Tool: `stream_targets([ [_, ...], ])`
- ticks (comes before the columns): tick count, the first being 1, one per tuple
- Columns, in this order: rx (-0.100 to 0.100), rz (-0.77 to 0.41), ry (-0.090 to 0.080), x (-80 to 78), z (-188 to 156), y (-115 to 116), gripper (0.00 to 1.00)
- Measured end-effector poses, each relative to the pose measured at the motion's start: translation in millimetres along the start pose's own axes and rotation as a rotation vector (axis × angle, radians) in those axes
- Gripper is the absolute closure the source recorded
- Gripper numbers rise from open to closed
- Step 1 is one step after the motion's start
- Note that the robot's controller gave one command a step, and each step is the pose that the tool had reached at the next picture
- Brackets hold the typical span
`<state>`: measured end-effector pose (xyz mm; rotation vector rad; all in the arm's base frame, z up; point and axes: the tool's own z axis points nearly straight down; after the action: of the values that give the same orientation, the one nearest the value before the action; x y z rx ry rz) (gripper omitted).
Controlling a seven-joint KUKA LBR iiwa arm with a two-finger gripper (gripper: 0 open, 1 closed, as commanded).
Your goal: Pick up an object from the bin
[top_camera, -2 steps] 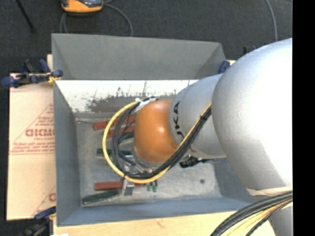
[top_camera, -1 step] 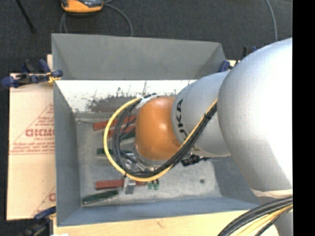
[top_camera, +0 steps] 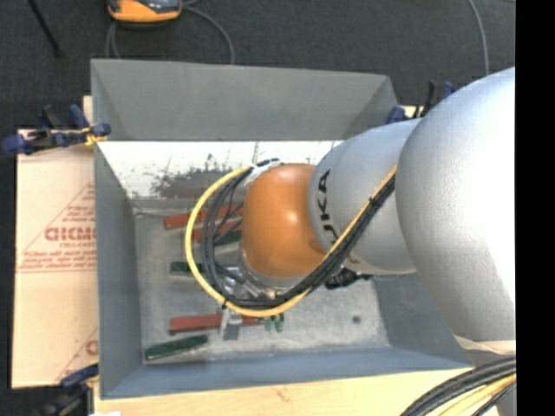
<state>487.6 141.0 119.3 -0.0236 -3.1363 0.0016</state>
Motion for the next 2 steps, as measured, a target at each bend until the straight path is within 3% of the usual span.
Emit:
stream_targets([
  [2,-0.002,-0.001,-0.009,-1.9,-36,0,1.0],
])
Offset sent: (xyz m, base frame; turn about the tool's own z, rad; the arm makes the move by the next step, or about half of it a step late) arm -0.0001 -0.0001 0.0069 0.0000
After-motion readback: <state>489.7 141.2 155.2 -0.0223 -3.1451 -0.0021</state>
